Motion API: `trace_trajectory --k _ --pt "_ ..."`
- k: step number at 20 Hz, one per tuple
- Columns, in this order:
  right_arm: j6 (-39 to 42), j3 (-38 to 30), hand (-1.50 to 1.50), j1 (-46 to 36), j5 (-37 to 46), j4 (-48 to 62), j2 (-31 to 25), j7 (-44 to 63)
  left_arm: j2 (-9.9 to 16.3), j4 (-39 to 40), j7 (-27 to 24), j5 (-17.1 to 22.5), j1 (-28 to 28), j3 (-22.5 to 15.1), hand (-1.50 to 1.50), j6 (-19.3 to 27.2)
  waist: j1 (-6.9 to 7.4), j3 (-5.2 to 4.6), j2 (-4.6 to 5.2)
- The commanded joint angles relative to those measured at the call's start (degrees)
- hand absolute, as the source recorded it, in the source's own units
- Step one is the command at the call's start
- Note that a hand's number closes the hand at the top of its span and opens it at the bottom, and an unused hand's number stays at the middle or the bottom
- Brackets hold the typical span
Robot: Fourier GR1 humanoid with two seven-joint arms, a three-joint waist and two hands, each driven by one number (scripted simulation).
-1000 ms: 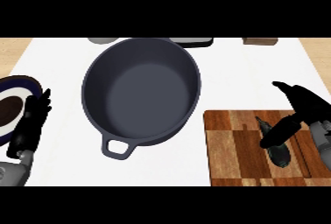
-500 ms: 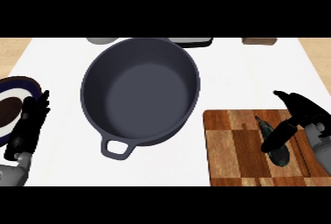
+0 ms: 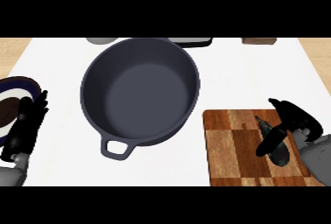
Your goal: Pick the eggplant from the cutting board and place it in the pot
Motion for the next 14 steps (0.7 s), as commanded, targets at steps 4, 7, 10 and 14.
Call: trace_trajectory --k 4,7,10,14 --pt "5.26 -1.28 -1.50 -6.12 3.33 8.77 3.59 4.71 -2.14 4.33 -2.73 -1.10 -3.08 1.89 0.00 -1.90 0.16 -0.03 0.29" --pt "3.77 -1.02 -1.50 -0.52 4.77 5.42 2.84 5.32 -3.44 -4.82 2.46 -3.30 2.72 -0.55 0.00 1.03 0.21 0.02 -0.11" --pt "5.31 -1.83 -1.50 -3.40 4.79 12.19 5.13 3.58 -2.68 3.76 -2.76 -2.02 -1.81 2.99 0.00 -2.62 0.04 -0.02 0.18" --pt "5.51 -2.54 -1.50 1.47 5.53 8.06 4.88 3.41 -3.56 1.10 -0.50 -4.27 0.45 2.97 0.00 -1.57 -0.30 0.00 -0.03"
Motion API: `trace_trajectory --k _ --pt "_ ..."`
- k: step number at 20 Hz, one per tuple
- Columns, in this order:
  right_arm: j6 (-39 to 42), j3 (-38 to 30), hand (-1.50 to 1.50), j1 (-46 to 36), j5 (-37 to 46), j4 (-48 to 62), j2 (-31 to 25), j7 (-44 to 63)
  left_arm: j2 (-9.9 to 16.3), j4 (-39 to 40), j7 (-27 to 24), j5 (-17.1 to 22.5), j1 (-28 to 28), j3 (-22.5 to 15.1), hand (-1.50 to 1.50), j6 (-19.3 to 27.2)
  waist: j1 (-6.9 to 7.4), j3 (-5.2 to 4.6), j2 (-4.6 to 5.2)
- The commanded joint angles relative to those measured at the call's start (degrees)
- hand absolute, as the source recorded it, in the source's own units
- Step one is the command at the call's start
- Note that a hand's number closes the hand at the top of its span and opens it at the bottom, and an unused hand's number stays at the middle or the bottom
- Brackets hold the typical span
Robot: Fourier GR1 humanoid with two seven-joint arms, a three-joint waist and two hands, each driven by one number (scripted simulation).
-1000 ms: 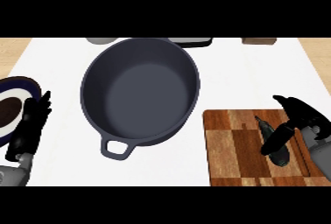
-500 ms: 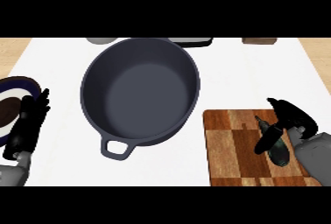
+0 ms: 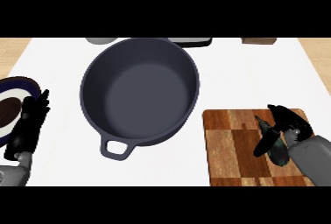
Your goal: Pick the eggplant from the cutting board and place it in the pot
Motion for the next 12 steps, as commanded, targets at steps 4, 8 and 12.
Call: trace_trajectory --k 4,8,12 --pt "3.43 -2.78 -1.50 -0.53 2.41 3.06 3.42 4.04 -0.41 -0.92 1.81 -0.40 0.07 2.84 0.00 -2.79 0.08 0.00 -0.01" --pt "4.10 -5.04 -1.50 0.27 2.83 4.90 4.11 2.51 -1.47 -1.32 0.93 -1.55 1.20 3.50 0.00 -3.38 0.06 0.00 -0.02" --pt "3.36 -6.11 -1.50 2.49 6.02 5.93 5.27 -0.79 -3.52 2.84 -1.19 -4.69 -1.58 4.32 0.00 -2.93 -0.22 -0.01 0.02"
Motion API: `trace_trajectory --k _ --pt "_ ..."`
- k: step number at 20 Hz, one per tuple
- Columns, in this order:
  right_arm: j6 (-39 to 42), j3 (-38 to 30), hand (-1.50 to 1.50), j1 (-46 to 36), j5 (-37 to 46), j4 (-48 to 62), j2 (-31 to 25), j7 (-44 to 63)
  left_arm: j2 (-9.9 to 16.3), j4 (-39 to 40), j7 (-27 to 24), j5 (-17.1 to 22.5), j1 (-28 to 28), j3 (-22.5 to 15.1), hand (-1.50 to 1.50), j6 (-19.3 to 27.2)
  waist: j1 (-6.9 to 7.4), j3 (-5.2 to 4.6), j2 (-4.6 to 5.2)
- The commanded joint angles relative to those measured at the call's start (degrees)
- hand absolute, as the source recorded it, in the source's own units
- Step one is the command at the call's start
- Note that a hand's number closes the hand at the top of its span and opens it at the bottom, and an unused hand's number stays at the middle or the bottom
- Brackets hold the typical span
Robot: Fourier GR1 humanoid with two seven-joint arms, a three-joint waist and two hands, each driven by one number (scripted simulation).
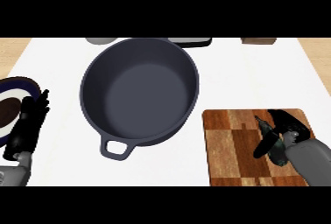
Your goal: Pick the eggplant from the cutting board and place it in the pot
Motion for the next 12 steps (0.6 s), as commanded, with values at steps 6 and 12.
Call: trace_trajectory --k 6,12 --pt "0.76 -1.93 -1.50 2.52 4.56 5.10 3.44 -0.73 -3.42 0.63 2.40 -3.36 -3.37 0.43 0.00 0.06 -0.24 0.06 0.07" --pt "0.99 -3.12 1.50 3.05 10.68 3.03 2.14 -7.93 -1.69 1.81 -1.16 -1.27 -0.62 5.29 0.00 -5.33 -0.11 0.04 0.05"
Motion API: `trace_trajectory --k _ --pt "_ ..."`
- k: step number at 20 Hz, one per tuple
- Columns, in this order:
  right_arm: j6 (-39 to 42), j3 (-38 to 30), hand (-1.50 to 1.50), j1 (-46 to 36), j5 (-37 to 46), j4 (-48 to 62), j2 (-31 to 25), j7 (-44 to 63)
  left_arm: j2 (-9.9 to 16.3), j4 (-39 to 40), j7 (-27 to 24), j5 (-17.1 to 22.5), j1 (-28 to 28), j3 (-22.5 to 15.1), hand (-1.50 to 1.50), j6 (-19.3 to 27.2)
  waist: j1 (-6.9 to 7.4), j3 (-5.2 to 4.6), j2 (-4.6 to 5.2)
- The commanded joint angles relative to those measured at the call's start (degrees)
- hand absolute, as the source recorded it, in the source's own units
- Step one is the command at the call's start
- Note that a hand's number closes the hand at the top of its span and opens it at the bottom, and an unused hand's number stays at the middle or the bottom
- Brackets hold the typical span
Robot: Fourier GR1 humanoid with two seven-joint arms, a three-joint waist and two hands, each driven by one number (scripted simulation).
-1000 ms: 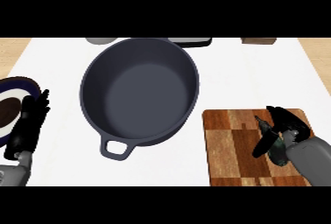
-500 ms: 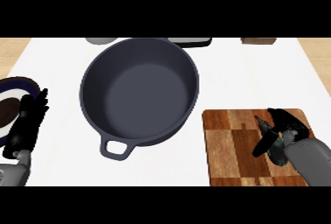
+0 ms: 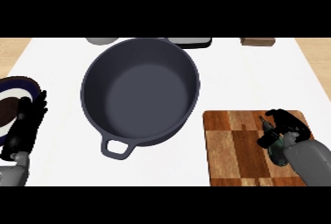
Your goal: Pick the eggplant from the cutting board and place it in the pot
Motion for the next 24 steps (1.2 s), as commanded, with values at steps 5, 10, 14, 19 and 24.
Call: trace_trajectory --k 5,10,14,19,24 --pt "1.07 0.77 1.50 -1.15 8.48 4.54 -1.49 -6.44 -3.79 -2.64 -0.72 -2.51 2.46 -0.56 0.00 0.94 0.03 0.63 0.58" --pt "0.04 -0.05 1.50 -1.37 13.66 -0.10 1.90 -3.35 -4.59 -1.02 0.41 -3.77 0.16 0.29 0.00 -1.13 -0.21 0.62 0.54" --pt "-1.97 4.23 1.50 2.85 15.53 -12.02 -2.75 -12.03 -2.03 0.19 -0.96 -2.52 0.83 2.79 0.00 -1.95 -1.08 0.58 0.30" --pt "-7.10 7.46 1.50 6.94 20.80 -23.54 -8.46 -20.73 -2.36 -2.77 0.10 -2.18 3.01 2.93 0.00 -1.80 -1.41 0.60 0.01" --pt "-12.58 5.00 1.50 9.15 23.32 -37.53 -6.29 -15.36 -2.37 -2.12 1.98 -3.10 0.67 2.60 0.00 -1.92 -1.82 0.61 0.00"
